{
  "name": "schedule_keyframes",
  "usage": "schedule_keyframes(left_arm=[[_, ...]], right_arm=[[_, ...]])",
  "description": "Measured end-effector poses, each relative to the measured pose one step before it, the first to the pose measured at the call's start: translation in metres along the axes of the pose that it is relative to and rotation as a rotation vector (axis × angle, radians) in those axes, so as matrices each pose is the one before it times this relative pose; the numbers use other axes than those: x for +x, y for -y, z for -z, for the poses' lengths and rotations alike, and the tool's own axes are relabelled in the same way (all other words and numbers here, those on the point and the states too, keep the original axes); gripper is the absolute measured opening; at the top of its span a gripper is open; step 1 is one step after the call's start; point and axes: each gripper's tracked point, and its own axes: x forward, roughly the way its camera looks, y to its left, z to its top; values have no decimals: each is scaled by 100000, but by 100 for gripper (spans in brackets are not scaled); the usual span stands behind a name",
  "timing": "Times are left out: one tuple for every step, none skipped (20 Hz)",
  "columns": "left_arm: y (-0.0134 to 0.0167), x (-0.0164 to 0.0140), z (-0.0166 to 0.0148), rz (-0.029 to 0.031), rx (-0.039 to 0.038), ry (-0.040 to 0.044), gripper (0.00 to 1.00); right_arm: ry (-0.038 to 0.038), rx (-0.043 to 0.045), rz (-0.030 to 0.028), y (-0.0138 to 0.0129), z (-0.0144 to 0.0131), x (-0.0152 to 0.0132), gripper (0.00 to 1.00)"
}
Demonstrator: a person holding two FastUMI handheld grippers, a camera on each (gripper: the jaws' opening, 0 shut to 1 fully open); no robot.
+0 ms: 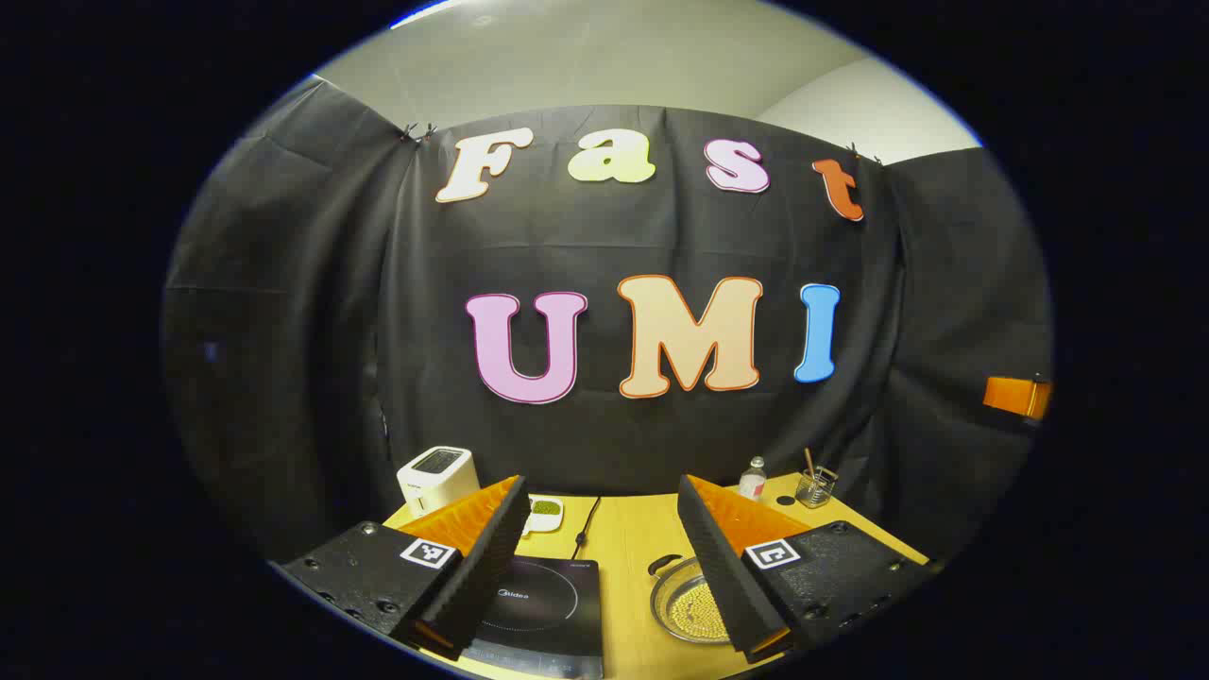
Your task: First push the handle of the pot to place it horizontally, then grasp the pot with both hands and set it on the induction cooktop.
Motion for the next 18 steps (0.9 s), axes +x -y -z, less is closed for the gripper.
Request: schedule_keyframes(left_arm=[[-149,-144,-6,51,44,-225,92],[-136,1,273,93,-105,-316,92],[-126,-55,184,135,-207,-376,92],[-125,-26,205,221,-327,-363,96],[-85,-53,170,226,-298,-402,92],[-225,-47,267,-4,-220,-401,92],[-171,-111,137,103,-177,-298,96],[-269,-93,37,233,-111,-26,96],[-180,-116,-2,236,48,57,96],[-202,-84,50,110,223,204,96],[-360,-62,-116,38,305,418,96],[-237,18,77,104,257,211,96],[-213,-13,-16,489,149,254,96],[-154,-41,75,598,76,-29,96],[-226,-17,26,619,8,1,96],[-232,21,180,507,-140,-211,96],[-229,57,159,501,-455,-221,92],[-17,-8,200,780,-1007,-184,96]], right_arm=[[-453,16,-236,-217,281,-211,93],[-385,-39,-208,-182,195,-31,94],[-383,-107,-254,-156,89,-101,94],[165,-176,252,-392,94,-140,93],[193,-203,312,-92,-67,-147,93],[105,-114,316,-41,27,-22,93],[54,12,266,-236,76,-133,93],[205,143,237,-156,88,-80,93],[217,122,263,-99,-59,-133,93],[178,71,182,-160,8,-156,93],[-10,-135,138,-171,166,-231,93],[-130,-301,130,-242,107,-122,93],[-104,-372,284,-256,129,-92,93],[43,-348,372,-399,33,-14,93],[36,-251,223,-377,75,-107,93],[46,-216,99,-439,188,-65,93],[189,-226,191,-300,99,-235,93],[-71,-384,74,-311,119,-206,93]])
